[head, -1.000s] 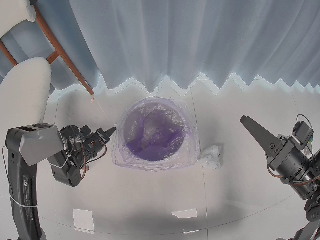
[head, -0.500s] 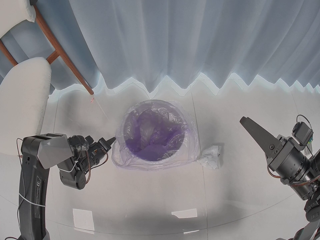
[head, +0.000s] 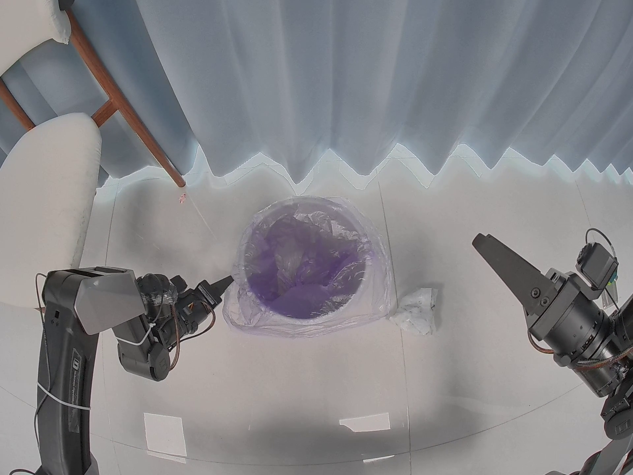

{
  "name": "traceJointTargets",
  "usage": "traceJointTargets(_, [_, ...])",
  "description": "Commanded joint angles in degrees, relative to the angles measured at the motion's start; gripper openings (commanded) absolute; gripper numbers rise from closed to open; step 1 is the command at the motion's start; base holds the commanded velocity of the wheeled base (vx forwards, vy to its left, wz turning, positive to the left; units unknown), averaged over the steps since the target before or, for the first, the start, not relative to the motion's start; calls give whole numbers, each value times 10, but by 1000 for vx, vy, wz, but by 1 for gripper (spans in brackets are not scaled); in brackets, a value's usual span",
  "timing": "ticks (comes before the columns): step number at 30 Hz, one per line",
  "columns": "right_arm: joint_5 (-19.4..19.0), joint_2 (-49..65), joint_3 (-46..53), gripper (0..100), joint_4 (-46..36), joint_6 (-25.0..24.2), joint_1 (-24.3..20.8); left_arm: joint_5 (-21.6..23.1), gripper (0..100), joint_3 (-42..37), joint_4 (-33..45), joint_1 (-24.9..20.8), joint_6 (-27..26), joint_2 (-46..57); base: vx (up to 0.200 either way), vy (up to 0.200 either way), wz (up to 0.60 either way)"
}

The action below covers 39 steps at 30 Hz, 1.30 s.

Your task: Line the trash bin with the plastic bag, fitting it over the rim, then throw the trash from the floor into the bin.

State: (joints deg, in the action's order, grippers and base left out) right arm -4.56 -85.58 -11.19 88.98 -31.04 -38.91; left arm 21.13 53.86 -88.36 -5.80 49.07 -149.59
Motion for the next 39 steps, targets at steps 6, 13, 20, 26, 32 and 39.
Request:
traceJointTargets(6, [1, -13, 6, 100, 8, -2, 2, -65, 100, -178, -2, -14, -56, 241, 0, 0, 0])
traceJointTargets(13, [4, -80, 27, 100, 9, -17, 16, -48, 100, -233, 1, -20, -72, 548, 0, 0, 0])
traceJointTargets(20, [-1, -220, -16, 100, 10, -17, 95, 25, 100, -267, 20, -91, -115, 721, 0, 0, 0])
traceJointTargets(26, [-19, -348, -164, 100, 3, -23, 155, 95, 100, -321, 143, -132, -185, 822, 0, 0, 0])
traceJointTargets(32, [-19, -454, -312, 100, -29, -47, 171, 96, 100, -353, 254, -106, -313, 861, 0, 0, 0])
traceJointTargets(39, [-21, -450, -392, 100, -145, -115, 176, 98, 100, -283, 292, -98, -227, 859, 0, 0, 0])
